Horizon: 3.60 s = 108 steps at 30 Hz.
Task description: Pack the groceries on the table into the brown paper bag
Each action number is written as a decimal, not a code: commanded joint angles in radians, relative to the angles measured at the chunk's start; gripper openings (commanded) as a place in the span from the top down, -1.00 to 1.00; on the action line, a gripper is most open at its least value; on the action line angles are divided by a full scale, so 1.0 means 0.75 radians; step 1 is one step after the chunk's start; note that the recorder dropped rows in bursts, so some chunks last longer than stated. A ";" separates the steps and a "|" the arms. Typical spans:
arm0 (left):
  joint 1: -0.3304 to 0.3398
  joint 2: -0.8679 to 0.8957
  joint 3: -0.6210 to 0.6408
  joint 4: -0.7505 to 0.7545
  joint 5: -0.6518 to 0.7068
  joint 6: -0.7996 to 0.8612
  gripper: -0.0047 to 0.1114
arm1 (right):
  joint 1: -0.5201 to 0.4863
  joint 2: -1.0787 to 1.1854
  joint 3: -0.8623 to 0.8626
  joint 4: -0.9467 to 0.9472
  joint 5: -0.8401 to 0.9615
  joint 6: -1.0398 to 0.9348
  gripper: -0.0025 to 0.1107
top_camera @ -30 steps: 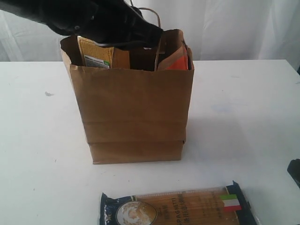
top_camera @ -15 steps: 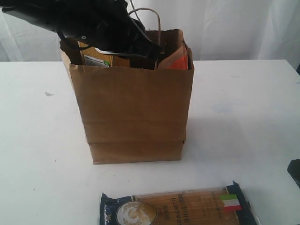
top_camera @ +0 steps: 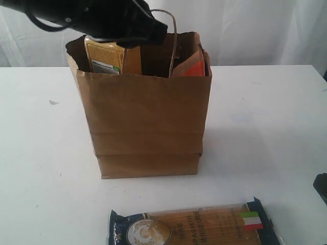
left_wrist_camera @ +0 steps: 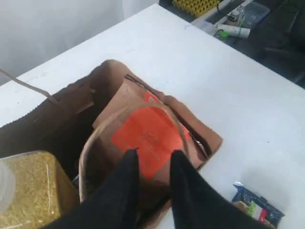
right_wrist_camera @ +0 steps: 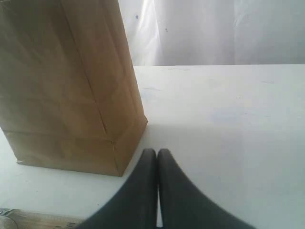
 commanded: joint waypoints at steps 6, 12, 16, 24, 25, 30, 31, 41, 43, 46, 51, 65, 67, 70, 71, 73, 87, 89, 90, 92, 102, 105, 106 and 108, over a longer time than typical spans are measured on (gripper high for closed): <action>-0.037 -0.264 0.083 -0.118 0.239 -0.001 0.92 | -0.004 -0.006 0.007 0.003 -0.010 -0.001 0.96; -0.048 -0.674 0.463 -0.106 0.016 -0.050 0.92 | -0.004 -0.006 0.007 0.001 -0.010 -0.001 0.96; -0.048 -0.880 0.685 -0.102 -0.139 -0.102 0.92 | -0.004 -0.006 0.007 0.001 -0.010 -0.001 0.96; -0.048 -1.104 0.965 -0.114 -0.223 -0.233 0.92 | -0.004 -0.006 0.007 0.001 -0.010 -0.001 0.96; -0.048 -1.112 0.974 -0.099 -0.190 -0.236 0.92 | -0.004 -0.006 0.007 0.001 -0.010 -0.001 0.96; -0.048 -1.135 0.981 0.032 -0.168 -0.210 0.92 | -0.004 -0.006 0.007 0.003 -0.010 -0.001 0.96; -0.048 -1.135 0.981 0.032 -0.174 -0.210 0.92 | -0.004 -0.006 0.007 0.003 -0.010 -0.001 0.96; -0.048 -1.135 0.981 0.040 -0.154 -0.198 0.92 | -0.004 -0.006 0.007 0.003 -0.010 -0.001 0.96; -0.048 -1.135 0.984 0.040 -0.158 -0.131 0.92 | -0.004 -0.006 0.007 0.003 -0.010 -0.001 0.96; -0.048 -1.135 1.026 0.040 -0.215 -0.029 0.92 | -0.004 -0.006 0.007 0.003 -0.010 -0.001 0.96; -0.048 -1.135 1.152 0.038 -0.361 -0.007 0.92 | -0.004 -0.006 0.007 0.003 -0.010 -0.001 0.96; 0.113 -1.627 1.719 0.038 -0.524 -0.084 0.92 | -0.004 -0.006 0.007 0.003 -0.010 -0.001 0.96; 0.174 -1.679 1.743 0.038 -0.472 -0.122 0.92 | -0.004 -0.006 0.007 0.003 -0.010 -0.001 0.96; 0.245 -1.742 1.773 0.038 -0.410 -0.158 0.92 | -0.004 -0.006 0.007 0.003 -0.010 -0.001 0.96; 0.269 -1.762 1.786 0.038 -0.410 -0.160 0.92 | -0.004 -0.006 0.007 0.003 -0.010 -0.001 0.96; 0.301 -1.784 1.808 0.038 -0.410 -0.160 0.92 | -0.004 -0.006 0.007 0.003 -0.010 -0.001 0.96; 0.498 -1.817 1.848 0.141 -0.303 -0.148 0.92 | -0.004 -0.006 0.007 0.003 -0.010 -0.001 0.96; 0.498 -1.817 1.848 0.141 -0.303 -0.148 0.92 | -0.004 -0.006 0.007 0.003 -0.010 0.011 0.96; 0.498 -1.817 1.848 0.141 -0.303 -0.148 0.92 | -0.004 -0.006 0.007 0.003 -0.010 0.029 0.96; 0.498 -1.817 1.848 0.141 -0.303 -0.148 0.92 | -0.004 -0.006 0.007 0.003 -0.010 0.027 0.96; 0.498 -1.817 1.848 0.140 -0.303 -0.148 0.92 | -0.004 -0.004 -0.116 -0.076 -0.418 0.270 0.96; 0.498 -1.817 1.848 0.140 -0.303 -0.148 0.92 | 0.001 0.047 -0.399 -0.191 0.151 0.334 0.96; 0.498 -1.817 1.848 0.140 -0.303 -0.148 0.92 | 0.009 0.073 -0.503 -0.188 0.288 0.259 0.96; 0.498 -1.817 1.848 0.140 -0.303 -0.148 0.92 | 0.030 0.160 -0.698 -0.079 0.560 -0.104 0.96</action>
